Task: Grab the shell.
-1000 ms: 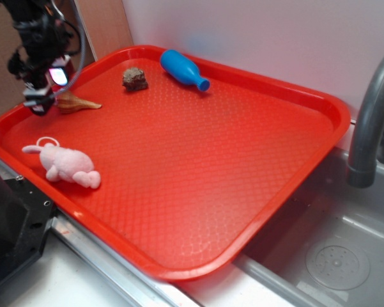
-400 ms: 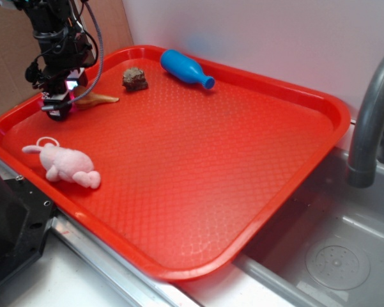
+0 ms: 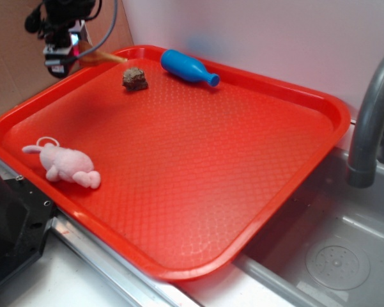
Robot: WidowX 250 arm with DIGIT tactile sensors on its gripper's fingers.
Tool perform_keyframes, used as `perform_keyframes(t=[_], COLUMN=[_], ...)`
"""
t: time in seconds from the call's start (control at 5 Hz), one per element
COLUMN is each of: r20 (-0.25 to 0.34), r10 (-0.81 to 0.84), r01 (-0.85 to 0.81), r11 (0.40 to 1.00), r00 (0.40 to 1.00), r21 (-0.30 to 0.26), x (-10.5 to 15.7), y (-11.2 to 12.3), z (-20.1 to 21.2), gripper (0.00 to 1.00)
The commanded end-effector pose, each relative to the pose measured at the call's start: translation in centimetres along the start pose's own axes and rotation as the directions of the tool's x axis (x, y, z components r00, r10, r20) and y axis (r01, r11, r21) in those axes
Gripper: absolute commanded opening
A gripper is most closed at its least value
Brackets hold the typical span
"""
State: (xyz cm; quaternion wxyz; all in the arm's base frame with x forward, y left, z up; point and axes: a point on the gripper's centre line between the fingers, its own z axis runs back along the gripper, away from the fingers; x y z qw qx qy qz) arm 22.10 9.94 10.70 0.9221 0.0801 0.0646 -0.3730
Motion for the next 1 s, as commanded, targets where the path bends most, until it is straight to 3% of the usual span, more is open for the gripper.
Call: perform_keyframes(t=[0.0, 0.2, 0.4, 0.6, 0.8], r20=[0.008, 0.003, -0.029, -0.023, 0.030], r10=[0.162, 0.385, 0.578, 0.659, 0.660], r01=[-0.162, -0.381, -0.571, -0.652, -0.645], r11=[0.986, 0.914, 0.795, 0.736, 0.742], r00=[0.987, 0.923, 0.816, 0.751, 0.751], r21=[0.050, -0.137, -0.206, -0.183, -0.184], x=[3.6, 4.3, 4.7, 4.6, 3.6], y=[-1.8, -1.7, -3.5, -6.2, -6.9], z=[8.6, 10.7, 10.9, 10.7, 11.1], gripper=[0.00, 0.00, 0.00, 0.00, 0.00])
